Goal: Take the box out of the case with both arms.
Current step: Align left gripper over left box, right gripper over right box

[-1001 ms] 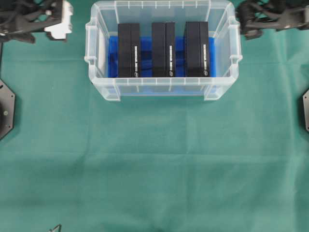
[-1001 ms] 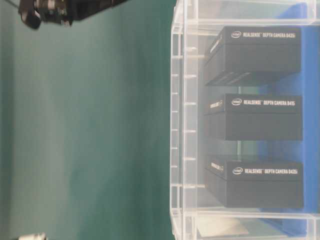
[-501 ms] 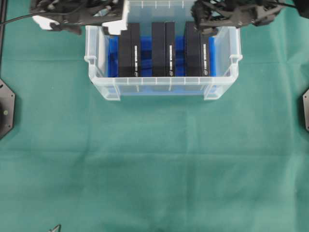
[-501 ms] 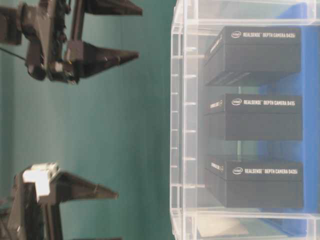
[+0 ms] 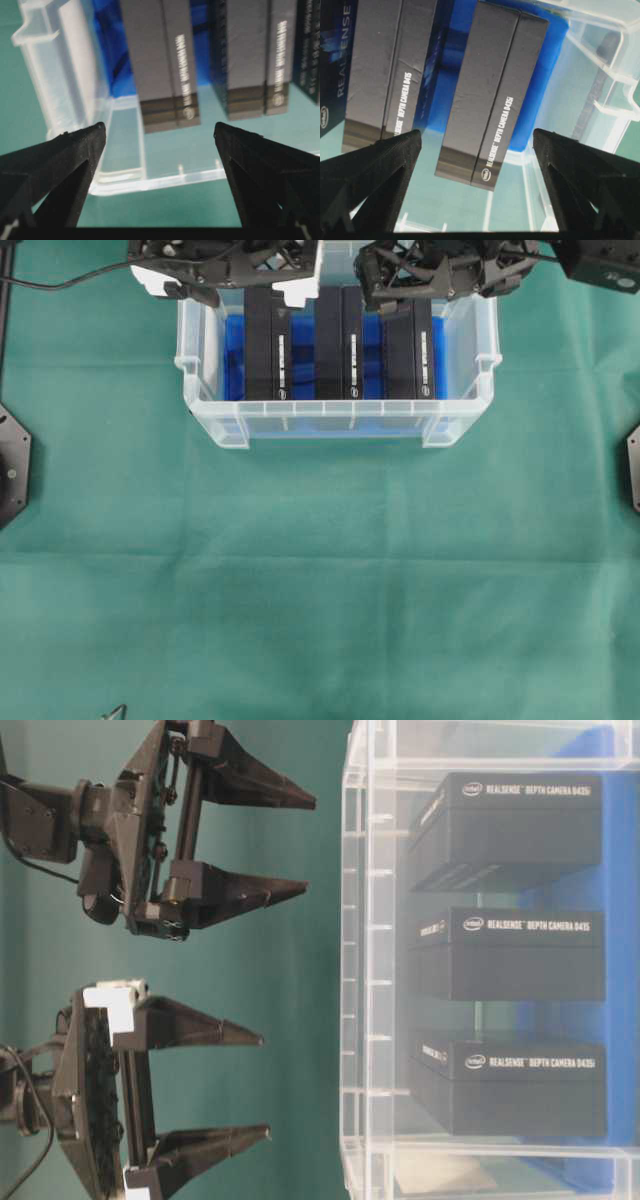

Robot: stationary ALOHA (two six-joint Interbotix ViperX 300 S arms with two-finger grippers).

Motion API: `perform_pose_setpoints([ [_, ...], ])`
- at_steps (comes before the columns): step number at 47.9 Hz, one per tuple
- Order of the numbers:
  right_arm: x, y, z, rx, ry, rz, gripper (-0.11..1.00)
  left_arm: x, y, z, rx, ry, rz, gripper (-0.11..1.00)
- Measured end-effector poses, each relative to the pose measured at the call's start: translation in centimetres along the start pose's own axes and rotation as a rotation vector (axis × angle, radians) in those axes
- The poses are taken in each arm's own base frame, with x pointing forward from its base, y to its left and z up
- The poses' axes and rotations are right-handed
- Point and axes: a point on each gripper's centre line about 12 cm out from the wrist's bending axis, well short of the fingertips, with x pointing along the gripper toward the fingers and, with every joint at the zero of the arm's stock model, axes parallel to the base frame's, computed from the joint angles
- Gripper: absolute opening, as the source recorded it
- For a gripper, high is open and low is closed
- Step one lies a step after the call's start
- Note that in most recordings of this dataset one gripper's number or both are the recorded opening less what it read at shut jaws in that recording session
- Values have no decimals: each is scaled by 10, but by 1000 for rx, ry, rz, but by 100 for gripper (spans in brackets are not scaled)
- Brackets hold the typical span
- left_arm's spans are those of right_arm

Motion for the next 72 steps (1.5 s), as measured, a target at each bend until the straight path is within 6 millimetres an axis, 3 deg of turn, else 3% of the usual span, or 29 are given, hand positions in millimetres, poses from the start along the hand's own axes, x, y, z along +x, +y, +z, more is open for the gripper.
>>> perform_pose_setpoints([
  [72,0,1,1,-1,-6,7,97,6,-6,3,4,-8,-3,88],
])
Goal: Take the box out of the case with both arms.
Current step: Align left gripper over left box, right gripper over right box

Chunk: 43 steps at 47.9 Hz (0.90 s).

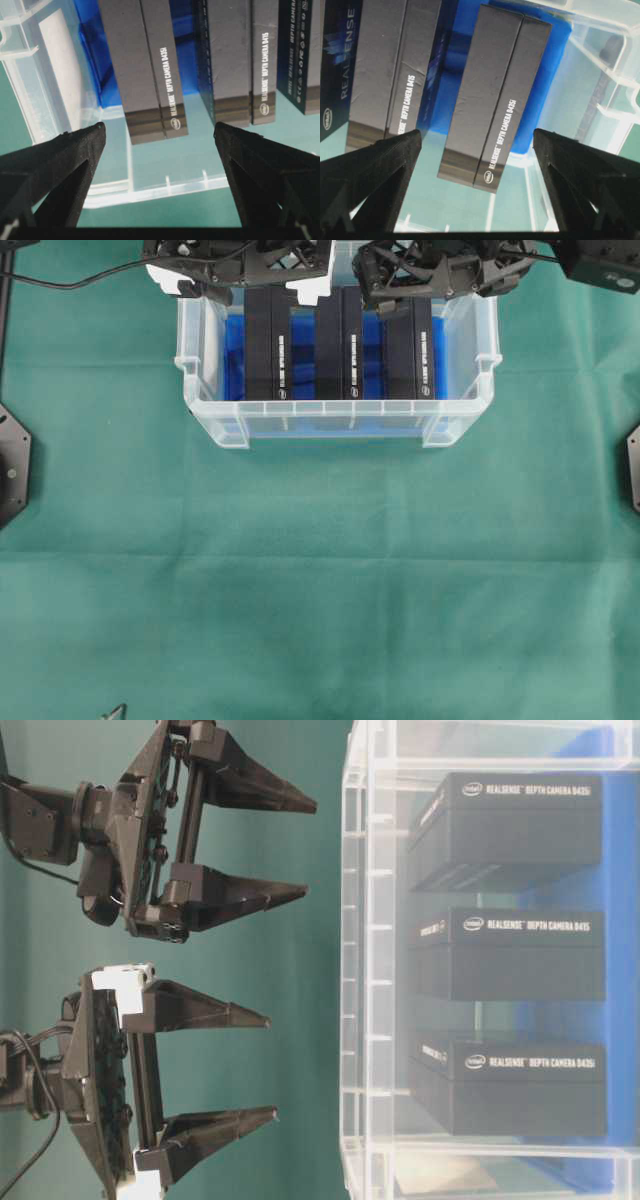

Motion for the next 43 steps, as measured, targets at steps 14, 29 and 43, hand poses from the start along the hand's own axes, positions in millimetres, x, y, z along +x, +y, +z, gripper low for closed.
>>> perform_pose_setpoints([
  [14,0,0,0,0,0,0,97,0,0,1,1,-8,2,88],
  [29,0,0,0,0,-1,-1,97,7,0,1,0,-13,-4,88],
  [43,13,0,0,-7,0,-33,97,22,4,-1,-1,-13,9,88],
])
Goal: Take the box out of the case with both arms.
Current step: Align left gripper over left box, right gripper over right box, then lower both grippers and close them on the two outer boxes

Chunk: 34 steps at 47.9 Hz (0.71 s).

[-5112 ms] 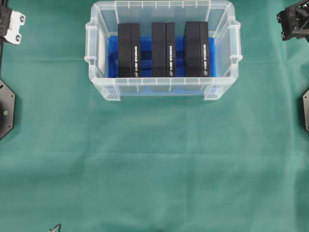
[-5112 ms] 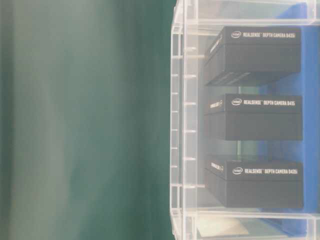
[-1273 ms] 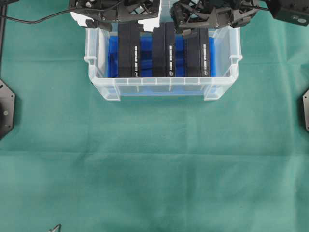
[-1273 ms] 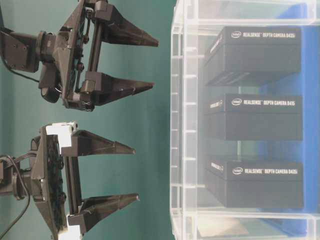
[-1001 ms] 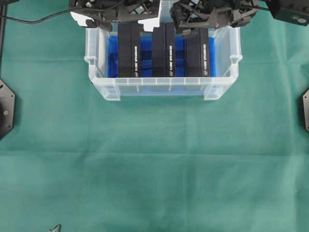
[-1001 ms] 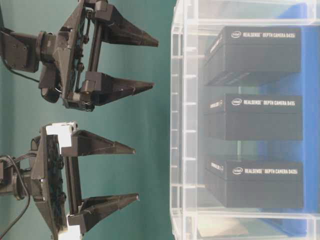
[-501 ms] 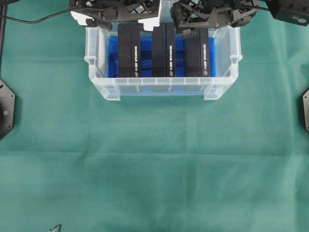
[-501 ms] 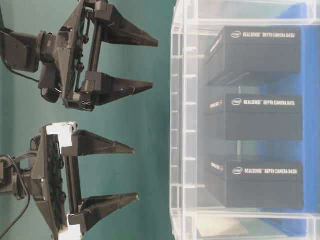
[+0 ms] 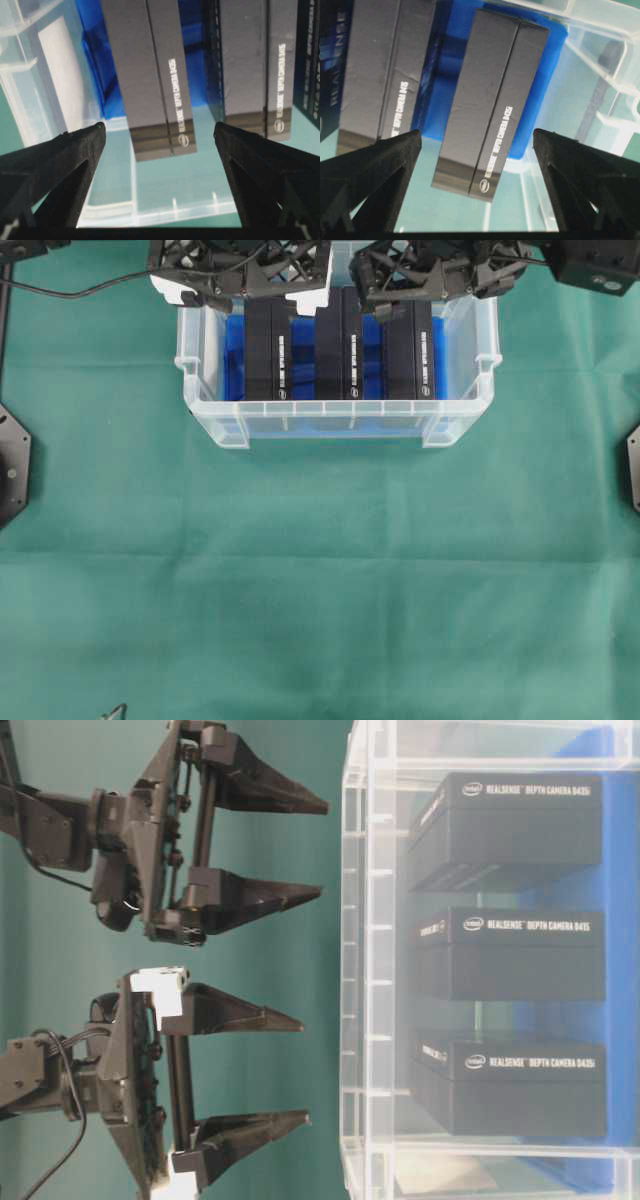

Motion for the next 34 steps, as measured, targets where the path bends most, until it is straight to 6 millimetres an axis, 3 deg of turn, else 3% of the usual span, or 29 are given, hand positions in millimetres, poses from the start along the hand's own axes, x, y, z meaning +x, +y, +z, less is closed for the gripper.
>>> perform_pose_setpoints([
  [34,61,-10,-8,-11,15,-24,97,65,-1,-4,15,8,34,88],
])
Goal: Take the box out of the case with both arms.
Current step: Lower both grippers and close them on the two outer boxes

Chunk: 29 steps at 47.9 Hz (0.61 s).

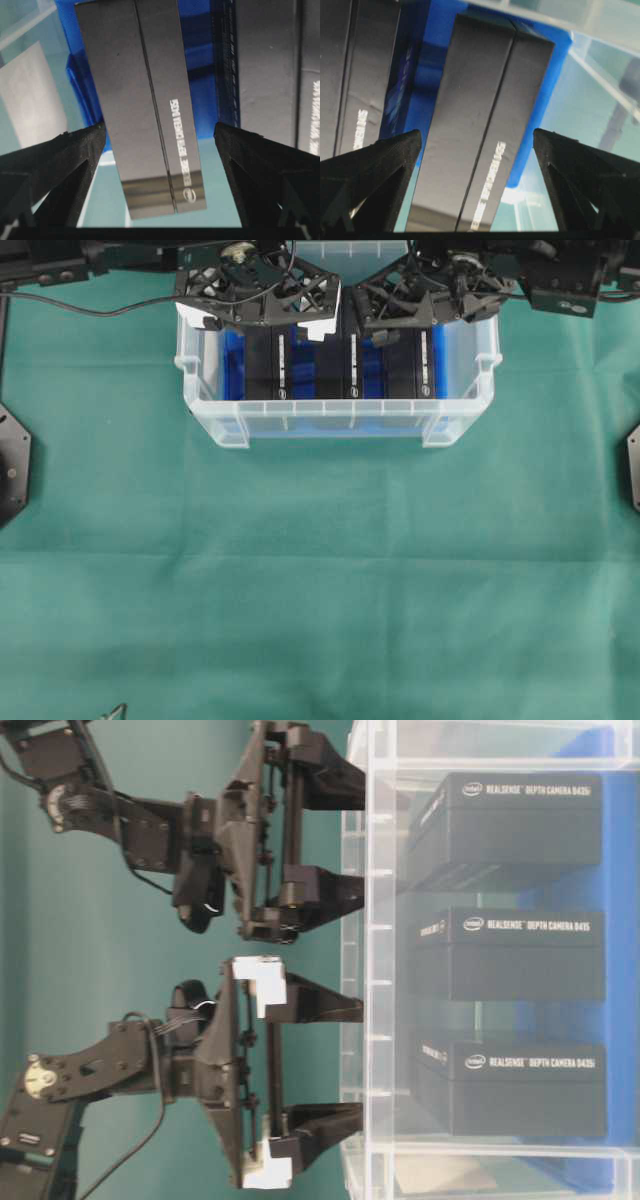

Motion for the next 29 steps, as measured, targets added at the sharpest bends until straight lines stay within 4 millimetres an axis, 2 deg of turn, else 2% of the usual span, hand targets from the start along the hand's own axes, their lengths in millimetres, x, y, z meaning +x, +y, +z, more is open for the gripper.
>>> perform_pose_setpoints([
  [13,20,1,-7,-9,3,6,97,20,4,-2,-10,6,11,88],
  [29,22,2,-7,-13,0,16,97,34,10,-4,-33,10,13,88],
])
